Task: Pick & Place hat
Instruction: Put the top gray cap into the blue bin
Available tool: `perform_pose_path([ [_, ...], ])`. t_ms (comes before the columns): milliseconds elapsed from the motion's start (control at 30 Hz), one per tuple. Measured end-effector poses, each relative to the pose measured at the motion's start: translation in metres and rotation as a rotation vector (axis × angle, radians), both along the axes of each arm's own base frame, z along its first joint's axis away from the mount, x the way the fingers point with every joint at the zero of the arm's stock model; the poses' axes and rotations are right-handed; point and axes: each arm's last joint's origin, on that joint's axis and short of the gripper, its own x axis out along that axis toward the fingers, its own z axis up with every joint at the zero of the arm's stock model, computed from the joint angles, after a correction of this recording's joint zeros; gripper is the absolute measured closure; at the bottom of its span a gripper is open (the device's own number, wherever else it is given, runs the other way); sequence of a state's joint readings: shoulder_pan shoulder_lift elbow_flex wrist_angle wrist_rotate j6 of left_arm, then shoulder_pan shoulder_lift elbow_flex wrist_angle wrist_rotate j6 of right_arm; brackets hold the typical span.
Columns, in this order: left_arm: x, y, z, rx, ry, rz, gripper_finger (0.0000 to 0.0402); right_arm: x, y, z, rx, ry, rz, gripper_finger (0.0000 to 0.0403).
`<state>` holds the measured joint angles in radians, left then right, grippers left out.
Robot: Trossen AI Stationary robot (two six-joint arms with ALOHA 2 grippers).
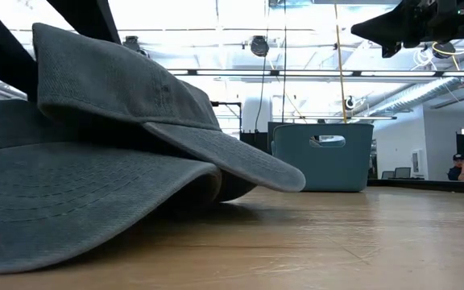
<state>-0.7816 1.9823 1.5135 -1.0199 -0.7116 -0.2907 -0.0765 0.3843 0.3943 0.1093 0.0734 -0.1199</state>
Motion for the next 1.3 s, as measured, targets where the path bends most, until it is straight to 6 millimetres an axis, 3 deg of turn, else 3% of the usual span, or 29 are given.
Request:
perform_pose_path([
  [400,0.016,0.019,-0.002,-0.043,0.091,0.016,0.0078,0.0,0.0,0.002,-0.028,-0.014,-0.001,0.0403],
  [633,0.017,0.02,-0.003,-0.134,0.092,0.099,0.0078,0.0,0.0,0.002,-0.026,-0.014,-0.001,0.0403],
  [867,0.018,0.023,-0.004,-0.178,0.172,0.072,0.0081,0.0,0.0,0.002,-0.025,-0.015,-0.001,0.0403],
  [1033,0.018,0.023,-0.004,-0.121,0.19,0.004,0.0125,0.0,0.0,0.002,-0.025,-0.015,-0.001,0.0403],
  [1300,0.018,0.025,-0.003,-0.036,0.189,-0.043,0.0251,0.001,0.0,0.001,-0.024,-0.008,-0.001,0.0403],
])
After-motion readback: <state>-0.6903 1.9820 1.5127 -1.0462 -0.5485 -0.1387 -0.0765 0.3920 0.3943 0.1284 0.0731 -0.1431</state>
